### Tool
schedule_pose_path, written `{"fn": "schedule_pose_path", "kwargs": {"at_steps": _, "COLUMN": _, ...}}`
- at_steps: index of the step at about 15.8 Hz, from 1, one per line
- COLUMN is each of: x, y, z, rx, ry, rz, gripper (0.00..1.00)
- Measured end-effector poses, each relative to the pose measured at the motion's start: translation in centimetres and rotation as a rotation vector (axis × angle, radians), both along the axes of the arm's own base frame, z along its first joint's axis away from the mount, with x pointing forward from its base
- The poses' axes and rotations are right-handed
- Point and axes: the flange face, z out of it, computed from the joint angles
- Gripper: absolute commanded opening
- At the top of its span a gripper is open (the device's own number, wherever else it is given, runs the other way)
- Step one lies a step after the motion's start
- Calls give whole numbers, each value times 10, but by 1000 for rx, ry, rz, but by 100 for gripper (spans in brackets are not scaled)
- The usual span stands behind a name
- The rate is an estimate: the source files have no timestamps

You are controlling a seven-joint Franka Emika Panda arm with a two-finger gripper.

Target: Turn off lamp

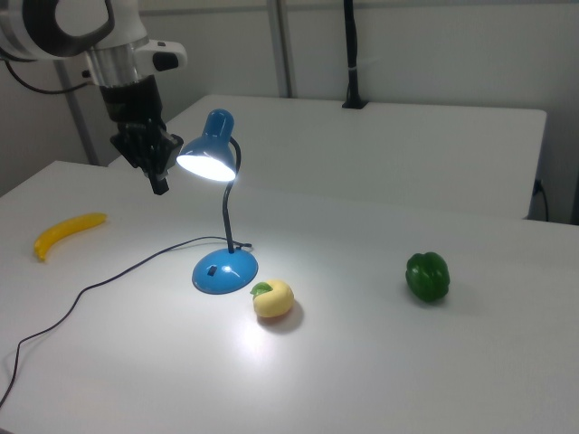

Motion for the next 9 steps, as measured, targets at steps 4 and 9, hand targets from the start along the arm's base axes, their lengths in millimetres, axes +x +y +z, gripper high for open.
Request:
{"fn": "schedule_pose_path", "kwargs": {"at_steps": 4, "x": 6, "y": 4, "z": -8, "rx": 3, "ry": -19, "rz": 13, "gripper": 0}}
{"fn": "schedule_pose_path", "kwargs": {"at_steps": 9, "x": 18, "y": 20, "z": -42, "rx": 6, "ry": -49, "rz": 48, "gripper": 0}}
